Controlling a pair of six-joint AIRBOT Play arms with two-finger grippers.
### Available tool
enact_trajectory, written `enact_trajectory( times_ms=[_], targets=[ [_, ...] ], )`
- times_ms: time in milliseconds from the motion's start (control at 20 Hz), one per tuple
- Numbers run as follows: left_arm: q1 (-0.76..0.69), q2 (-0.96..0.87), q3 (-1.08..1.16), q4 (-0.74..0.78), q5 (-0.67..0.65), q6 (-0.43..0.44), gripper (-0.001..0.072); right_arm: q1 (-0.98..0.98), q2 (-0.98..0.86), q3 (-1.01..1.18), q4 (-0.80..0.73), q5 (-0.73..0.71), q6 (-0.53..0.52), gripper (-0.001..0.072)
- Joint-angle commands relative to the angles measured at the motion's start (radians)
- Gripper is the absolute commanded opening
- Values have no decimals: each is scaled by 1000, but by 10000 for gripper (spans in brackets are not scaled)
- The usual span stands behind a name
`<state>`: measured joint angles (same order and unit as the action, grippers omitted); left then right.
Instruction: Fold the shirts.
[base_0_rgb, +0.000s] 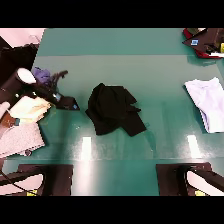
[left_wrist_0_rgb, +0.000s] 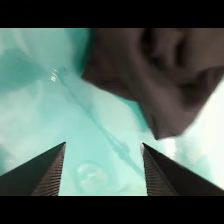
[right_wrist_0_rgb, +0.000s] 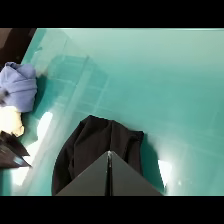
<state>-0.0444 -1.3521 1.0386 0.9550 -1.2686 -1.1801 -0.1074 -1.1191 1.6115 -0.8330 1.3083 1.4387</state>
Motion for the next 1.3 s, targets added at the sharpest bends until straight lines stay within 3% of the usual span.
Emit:
enact_trajectory(
  times_ms=[0, 150, 450, 750, 850, 900, 1100, 1150, 1200, 1250],
  targets=[
    [9, 0, -195, -94, 199, 27, 548, 1, 0, 1, 1, 12, 1, 13],
    [-5, -5, -213, -166, 257, 63, 548, 1, 0, 1, 1, 30, 1, 13],
    [-127, -10, -215, -163, 417, 24, 547, 1, 0, 1, 2, 62, 1, 14],
    [-138, -58, -214, -294, 431, 2, 532, 13, 0, 1, 1, 83, 1, 13],
    [-137, -56, -214, -309, 428, 11, 90, 42, -5, 0, -5, 82, 1, 13],
    [-137, -53, -212, -307, 418, 13, 39, 66, -14, 0, -10, 84, 1, 13],
    [-137, -32, -122, -156, 294, 16, 32, 200, -110, -9, -133, 132, 19, 29],
    [-137, -19, -89, -110, 270, 12, 32, 240, -139, -39, -166, 143, 28, 238],
    [-137, -2, -60, -67, 254, 4, 32, 274, -167, -82, -172, 143, 28, 501],
    [-137, 16, -33, -34, 243, 4, 32, 311, -199, -135, -170, 140, 34, 578]
  ],
)
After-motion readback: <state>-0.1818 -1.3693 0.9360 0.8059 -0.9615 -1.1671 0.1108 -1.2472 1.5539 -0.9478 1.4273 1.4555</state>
